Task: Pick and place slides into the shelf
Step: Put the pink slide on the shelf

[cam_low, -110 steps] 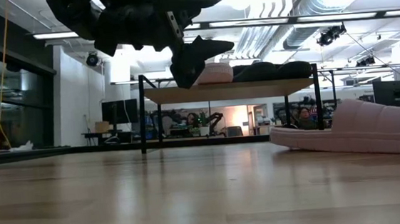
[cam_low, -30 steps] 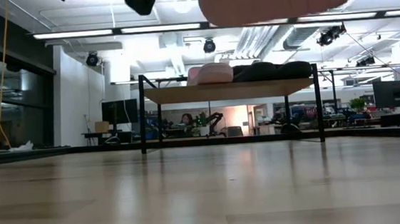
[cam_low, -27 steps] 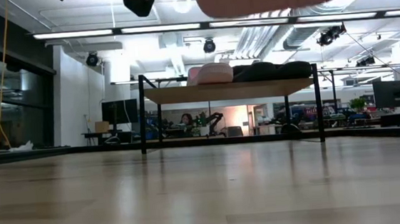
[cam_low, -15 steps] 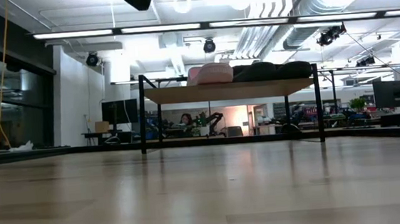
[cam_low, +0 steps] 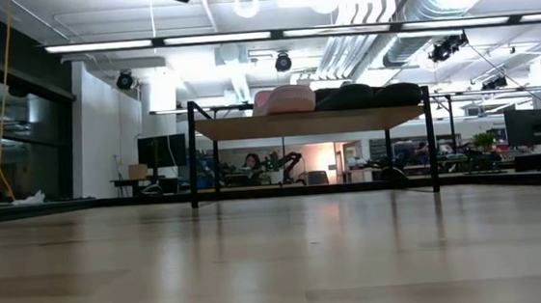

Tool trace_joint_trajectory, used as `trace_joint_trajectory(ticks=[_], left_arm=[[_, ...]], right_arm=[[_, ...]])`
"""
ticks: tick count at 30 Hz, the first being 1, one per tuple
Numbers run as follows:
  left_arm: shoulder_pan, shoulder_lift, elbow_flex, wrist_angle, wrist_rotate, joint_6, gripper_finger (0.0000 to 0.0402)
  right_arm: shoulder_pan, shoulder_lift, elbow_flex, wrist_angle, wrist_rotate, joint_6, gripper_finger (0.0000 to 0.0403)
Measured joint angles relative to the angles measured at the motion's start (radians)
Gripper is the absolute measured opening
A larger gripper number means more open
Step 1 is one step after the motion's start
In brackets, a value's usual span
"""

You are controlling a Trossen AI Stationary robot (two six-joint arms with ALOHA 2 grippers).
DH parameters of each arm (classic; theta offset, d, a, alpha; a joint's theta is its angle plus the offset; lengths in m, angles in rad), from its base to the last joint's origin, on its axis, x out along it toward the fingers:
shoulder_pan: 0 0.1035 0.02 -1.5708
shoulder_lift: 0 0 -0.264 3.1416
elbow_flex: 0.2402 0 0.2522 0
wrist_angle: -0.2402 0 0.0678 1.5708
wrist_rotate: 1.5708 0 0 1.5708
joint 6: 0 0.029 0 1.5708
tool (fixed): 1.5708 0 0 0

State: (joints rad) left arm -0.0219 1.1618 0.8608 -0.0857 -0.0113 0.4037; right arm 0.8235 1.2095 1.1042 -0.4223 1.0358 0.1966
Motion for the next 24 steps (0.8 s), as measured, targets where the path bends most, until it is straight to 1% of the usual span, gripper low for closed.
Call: trace_joint_trajectory(ticks=[2, 4, 10, 14, 18, 24], left_arm=[[-0.031, 0.0, 0.0, -0.004, -0.061, 0.024, 0.0264], [-0.065, 0.0, 0.0, 0.009, -0.085, 0.044, 0.0264], [-0.153, 0.0, 0.0, 0.074, -0.094, 0.089, 0.0264], [-0.192, 0.0, 0.0, 0.122, -0.095, 0.09, 0.0264], [-0.21, 0.0, 0.0, 0.137, -0.095, 0.09, 0.0264], [-0.21, 0.0, 0.0, 0.135, -0.094, 0.082, 0.0264]], right_arm=[[-0.026, 0.0, 0.0, 0.003, -0.039, -0.009, 0.0], [-0.055, 0.0, 0.0, 0.001, -0.066, -0.011, 0.0], [-0.125, 0.0, 0.0, 0.01, -0.172, -0.022, 0.0], [-0.152, 0.001, 0.0, 0.011, -0.218, -0.022, 0.0], [-0.168, 0.017, 0.0, 0.051, -0.235, -0.06, 0.0], [-0.185, 0.04, 0.0, 0.156, -0.316, -0.153, 0.0]])
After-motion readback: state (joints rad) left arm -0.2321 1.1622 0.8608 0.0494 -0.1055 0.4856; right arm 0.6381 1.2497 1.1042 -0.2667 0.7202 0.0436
